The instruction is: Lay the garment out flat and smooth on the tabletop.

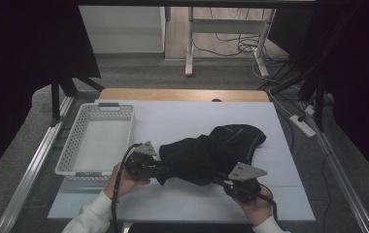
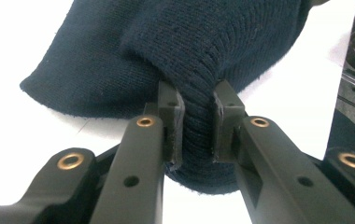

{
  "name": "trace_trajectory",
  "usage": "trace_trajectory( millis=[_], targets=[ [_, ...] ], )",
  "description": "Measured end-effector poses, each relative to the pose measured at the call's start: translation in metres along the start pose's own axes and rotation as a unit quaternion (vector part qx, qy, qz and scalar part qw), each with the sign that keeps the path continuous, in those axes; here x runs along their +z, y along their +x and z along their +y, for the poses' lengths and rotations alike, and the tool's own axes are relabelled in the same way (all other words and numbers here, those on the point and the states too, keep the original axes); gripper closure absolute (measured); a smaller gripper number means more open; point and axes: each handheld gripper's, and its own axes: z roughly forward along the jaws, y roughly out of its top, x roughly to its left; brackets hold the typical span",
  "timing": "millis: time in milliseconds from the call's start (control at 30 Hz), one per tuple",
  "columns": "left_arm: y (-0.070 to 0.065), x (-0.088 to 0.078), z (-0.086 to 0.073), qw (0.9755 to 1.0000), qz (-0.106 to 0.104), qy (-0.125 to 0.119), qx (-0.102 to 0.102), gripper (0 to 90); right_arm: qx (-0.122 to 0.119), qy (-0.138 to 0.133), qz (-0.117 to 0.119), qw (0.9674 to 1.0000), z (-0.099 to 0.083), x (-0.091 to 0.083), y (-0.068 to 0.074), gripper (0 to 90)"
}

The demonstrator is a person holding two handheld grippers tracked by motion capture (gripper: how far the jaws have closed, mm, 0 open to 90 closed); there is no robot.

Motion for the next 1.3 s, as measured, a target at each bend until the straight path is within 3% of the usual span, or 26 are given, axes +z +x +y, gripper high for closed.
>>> trace_trajectory(
  millis=[233,367,800,1033,1200,1300],
  targets=[
    [-0.003,-0.002,0.0,0.9999,-0.007,-0.002,0.007,75.8,-0.003,-0.012,-0.007,0.9999,-0.002,-0.022,0.0,77.9],
    [-0.003,-0.002,-0.001,0.9999,-0.011,-0.004,0.007,75.1,-0.012,-0.009,-0.009,0.9998,-0.001,-0.025,0.003,78.0],
    [-0.004,-0.012,-0.006,0.9995,-0.026,-0.019,0.006,79.7,-0.008,-0.021,-0.012,0.9997,-0.001,-0.039,0.001,78.0],
    [-0.01,-0.019,-0.008,0.9992,-0.03,-0.023,0.014,79.6,-0.024,-0.039,-0.008,0.9989,0.01,-0.056,0.013,77.9],
    [-0.01,-0.014,-0.015,0.9995,-0.03,-0.003,0.01,78.8,-0.023,-0.023,0.012,0.9994,0.006,-0.049,0.019,75.3],
    [-0.01,-0.006,-0.019,0.9995,-0.022,0.02,0.011,78.1,-0.01,-0.003,0.025,0.9996,-0.002,-0.038,0.018,64.3]
  ],
)
